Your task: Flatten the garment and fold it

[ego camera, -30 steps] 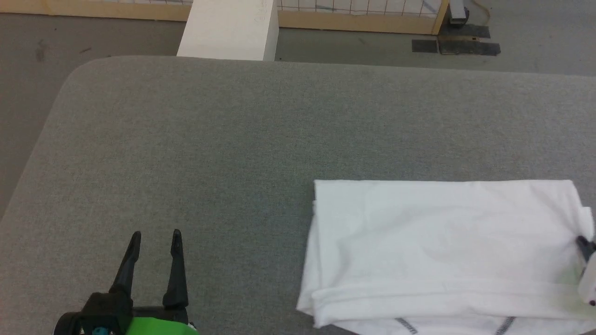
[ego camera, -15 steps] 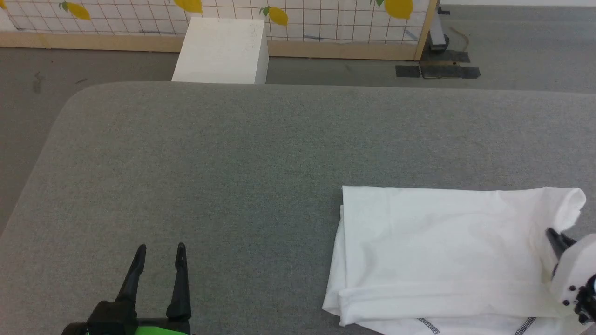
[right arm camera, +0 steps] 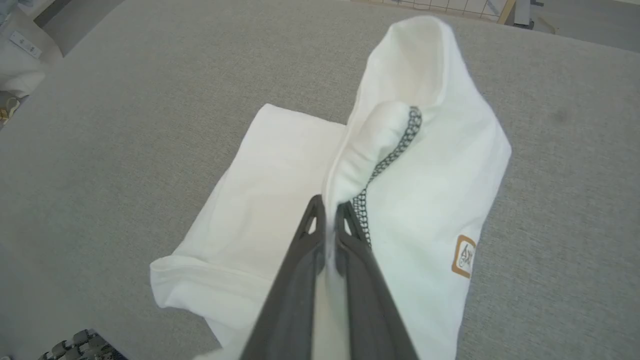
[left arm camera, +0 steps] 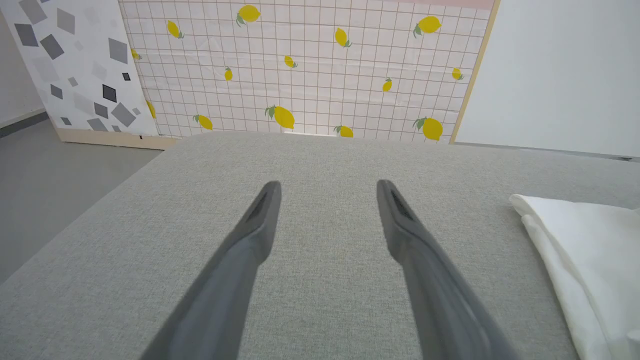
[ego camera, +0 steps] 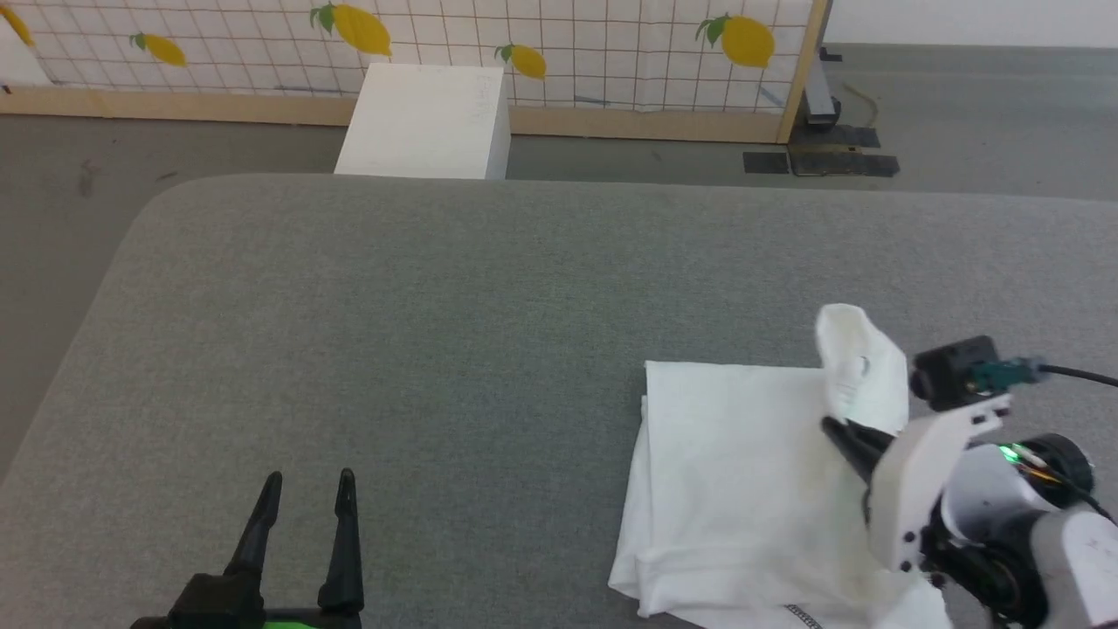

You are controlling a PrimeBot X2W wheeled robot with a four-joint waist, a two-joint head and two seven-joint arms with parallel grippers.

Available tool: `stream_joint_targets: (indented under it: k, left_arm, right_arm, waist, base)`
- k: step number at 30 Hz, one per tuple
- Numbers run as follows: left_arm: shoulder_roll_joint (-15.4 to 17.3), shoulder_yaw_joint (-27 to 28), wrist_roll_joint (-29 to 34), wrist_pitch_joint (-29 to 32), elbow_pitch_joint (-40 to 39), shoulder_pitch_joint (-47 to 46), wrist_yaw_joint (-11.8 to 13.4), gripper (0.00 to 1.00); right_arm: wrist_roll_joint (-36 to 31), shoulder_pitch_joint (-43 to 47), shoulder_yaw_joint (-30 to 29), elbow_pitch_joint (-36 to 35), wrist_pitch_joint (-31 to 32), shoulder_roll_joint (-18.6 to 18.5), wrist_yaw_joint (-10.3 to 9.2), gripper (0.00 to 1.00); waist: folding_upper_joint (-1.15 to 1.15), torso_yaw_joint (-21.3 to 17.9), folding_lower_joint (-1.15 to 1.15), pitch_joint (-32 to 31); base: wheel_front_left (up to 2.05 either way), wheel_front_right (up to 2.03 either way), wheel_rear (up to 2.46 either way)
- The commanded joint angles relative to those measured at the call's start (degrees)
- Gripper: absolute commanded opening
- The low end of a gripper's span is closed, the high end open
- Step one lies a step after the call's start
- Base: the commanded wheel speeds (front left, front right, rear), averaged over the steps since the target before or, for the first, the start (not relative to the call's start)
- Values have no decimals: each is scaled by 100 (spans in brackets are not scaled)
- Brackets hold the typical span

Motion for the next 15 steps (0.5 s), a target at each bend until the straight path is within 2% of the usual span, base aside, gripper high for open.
stream_joint_targets:
  k: [1, 15]
  left_arm:
    - [-15, -4, -41, -20, 14, 20, -35, 100]
    - [-97, -219, -64, -20, 141, -298, -70, 100]
  right_arm:
    - [27, -181, 100, 46, -11, 45, -9, 0]
    - [-142, -1084, 978, 1209, -31, 249, -9, 0]
  waist:
    - [0, 74, 0, 32]
    - [0, 609, 0, 323]
  base:
    - [0, 0, 0]
    - [0, 0, 0]
